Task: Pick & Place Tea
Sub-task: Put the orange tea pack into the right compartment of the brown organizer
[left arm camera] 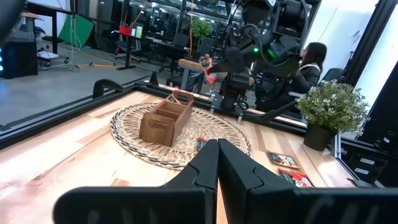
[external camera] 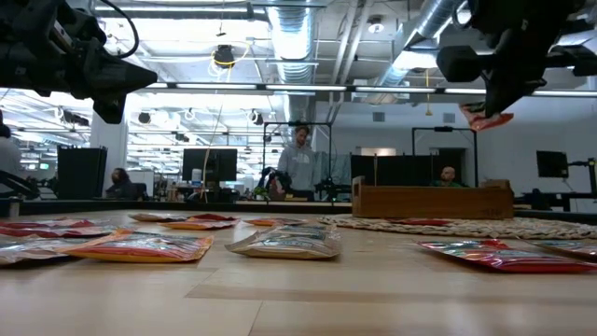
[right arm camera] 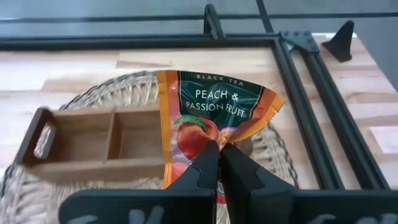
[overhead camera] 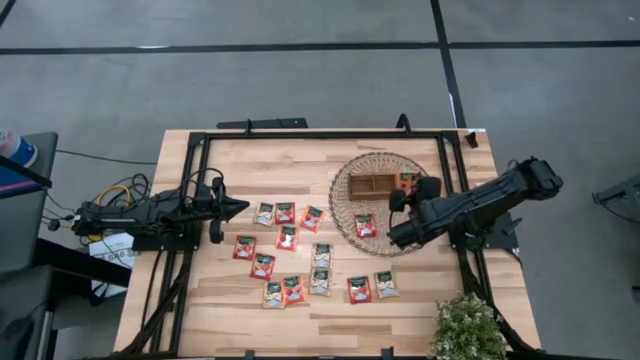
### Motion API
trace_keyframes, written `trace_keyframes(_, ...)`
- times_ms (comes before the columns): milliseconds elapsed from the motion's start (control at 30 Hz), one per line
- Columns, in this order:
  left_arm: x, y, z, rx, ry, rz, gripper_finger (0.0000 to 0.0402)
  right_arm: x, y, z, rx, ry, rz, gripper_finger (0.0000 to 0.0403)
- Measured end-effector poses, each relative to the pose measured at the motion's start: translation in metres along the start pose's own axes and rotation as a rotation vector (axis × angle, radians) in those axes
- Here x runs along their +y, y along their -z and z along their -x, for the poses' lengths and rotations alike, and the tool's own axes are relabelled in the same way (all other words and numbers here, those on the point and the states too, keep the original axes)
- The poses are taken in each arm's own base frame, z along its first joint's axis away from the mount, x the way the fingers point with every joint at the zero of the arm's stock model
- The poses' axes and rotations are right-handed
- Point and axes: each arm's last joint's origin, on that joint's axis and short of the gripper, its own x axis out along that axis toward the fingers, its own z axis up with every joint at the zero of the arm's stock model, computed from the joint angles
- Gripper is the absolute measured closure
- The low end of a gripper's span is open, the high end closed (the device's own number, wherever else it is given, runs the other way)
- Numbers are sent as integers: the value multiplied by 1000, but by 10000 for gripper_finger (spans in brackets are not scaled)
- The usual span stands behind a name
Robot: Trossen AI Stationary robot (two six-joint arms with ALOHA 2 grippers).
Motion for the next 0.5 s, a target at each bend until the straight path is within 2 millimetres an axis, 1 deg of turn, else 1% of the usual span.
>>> trace_keyframes(167, 0, 0, 0, 0, 1, 0, 401, -3, -10, -10, 33, -27, 15, 403)
trace_keyframes(500, 0, 0, 0, 0, 1, 0, 401, 16, -38, -43, 83, -32, 125, 403)
